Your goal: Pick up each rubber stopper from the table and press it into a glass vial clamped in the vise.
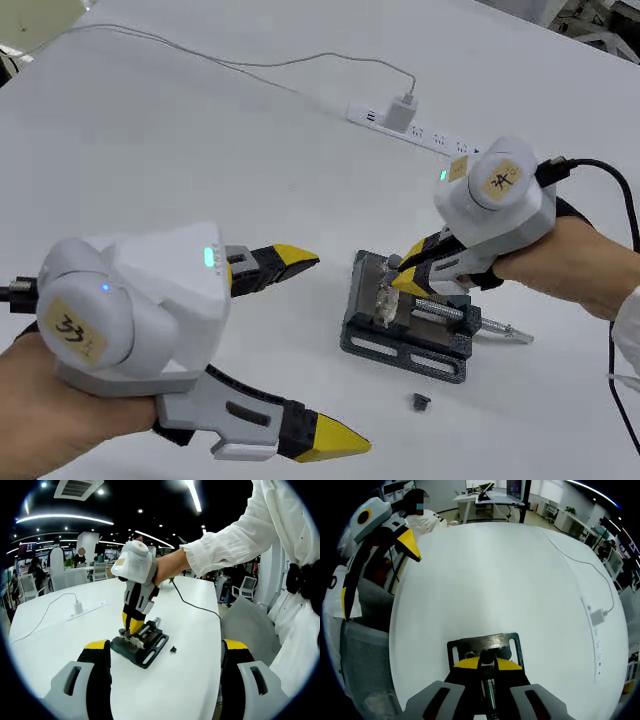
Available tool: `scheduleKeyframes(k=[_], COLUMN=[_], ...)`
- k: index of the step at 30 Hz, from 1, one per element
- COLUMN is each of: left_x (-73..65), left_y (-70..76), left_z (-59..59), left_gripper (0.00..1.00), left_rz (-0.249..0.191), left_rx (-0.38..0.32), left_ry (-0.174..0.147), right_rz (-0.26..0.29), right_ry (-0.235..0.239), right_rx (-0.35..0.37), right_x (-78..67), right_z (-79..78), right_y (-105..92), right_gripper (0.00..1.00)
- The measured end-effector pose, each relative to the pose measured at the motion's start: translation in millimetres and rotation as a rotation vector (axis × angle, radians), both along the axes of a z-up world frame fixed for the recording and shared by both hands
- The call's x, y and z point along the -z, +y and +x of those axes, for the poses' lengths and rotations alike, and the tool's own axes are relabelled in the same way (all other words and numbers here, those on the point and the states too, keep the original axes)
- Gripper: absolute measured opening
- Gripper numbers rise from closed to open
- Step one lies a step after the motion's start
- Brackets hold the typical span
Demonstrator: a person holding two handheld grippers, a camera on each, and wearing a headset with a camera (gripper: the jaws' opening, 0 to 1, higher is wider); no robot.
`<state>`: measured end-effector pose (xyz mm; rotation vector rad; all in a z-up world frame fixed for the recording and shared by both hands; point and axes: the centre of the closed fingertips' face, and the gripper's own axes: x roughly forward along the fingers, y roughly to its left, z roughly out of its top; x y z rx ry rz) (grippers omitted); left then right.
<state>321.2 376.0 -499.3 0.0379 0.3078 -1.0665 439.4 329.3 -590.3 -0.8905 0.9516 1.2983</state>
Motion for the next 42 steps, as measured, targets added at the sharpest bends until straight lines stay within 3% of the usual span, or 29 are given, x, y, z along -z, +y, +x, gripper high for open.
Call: scheduleKeyframes(k=[11,26,42], left_x=[-2.4,-5.0,-4.4], left_y=[0.6,1.1,-2.9], left_z=[-2.0,-2.0,-1.0], left_gripper=[0.91,0.96,0.99], left_rz=[0.016,0.048,0.105], left_rx=[0.011,0.034,0.080], left_ry=[-0.007,-0.019,-0.020], right_rz=[0.071,0.222,0.360], right_ry=[-0.025,-0.056,-0.067], right_rx=[0.056,0.137,0.209], right_x=[-22.2,-55.0,-65.6], right_z=[-6.6,-22.9,-58.5], right_y=[-11.2,-29.0,-58.3], right_gripper=[0.12,0.29,0.52])
